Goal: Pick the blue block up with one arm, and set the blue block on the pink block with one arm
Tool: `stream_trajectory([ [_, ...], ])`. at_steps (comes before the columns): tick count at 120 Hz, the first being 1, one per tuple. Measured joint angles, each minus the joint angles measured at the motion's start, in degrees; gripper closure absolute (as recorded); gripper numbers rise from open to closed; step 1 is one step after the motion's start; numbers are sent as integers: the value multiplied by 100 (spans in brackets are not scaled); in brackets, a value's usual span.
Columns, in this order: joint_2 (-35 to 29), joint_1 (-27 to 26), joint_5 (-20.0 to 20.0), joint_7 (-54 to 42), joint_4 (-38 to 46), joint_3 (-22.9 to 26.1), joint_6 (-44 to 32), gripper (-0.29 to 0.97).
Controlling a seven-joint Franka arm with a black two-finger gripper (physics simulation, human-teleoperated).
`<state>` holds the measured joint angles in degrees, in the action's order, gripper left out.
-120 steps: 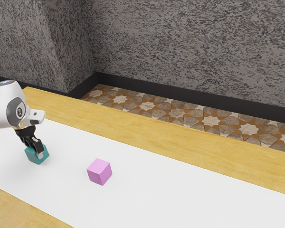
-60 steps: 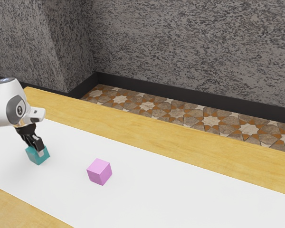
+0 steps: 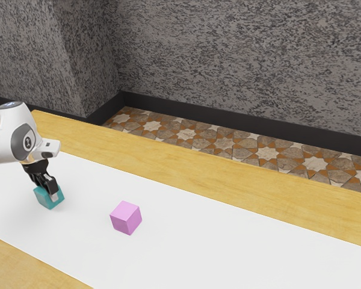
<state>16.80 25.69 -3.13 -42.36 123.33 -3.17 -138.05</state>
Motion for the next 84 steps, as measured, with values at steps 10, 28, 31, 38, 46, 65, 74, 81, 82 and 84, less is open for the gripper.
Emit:
stream_trajectory([
  [10,-5,-1,13,27,0,1,-10,32],
  [28,-34,-2,41,83,1,1,-27,33],
  [31,-37,-2,45,92,3,2,-28,33],
  [38,-56,-4,52,112,9,5,-30,33],
  [46,-176,-3,58,134,34,6,-20,34],
  [65,-458,3,56,192,120,210,19,34],
  [74,-580,-6,56,240,123,391,73,34],
  [81,-693,-1,56,303,124,549,148,35],
  [82,-709,0,55,317,124,573,163,35],
  [84,-738,-4,55,347,124,615,194,35],
])
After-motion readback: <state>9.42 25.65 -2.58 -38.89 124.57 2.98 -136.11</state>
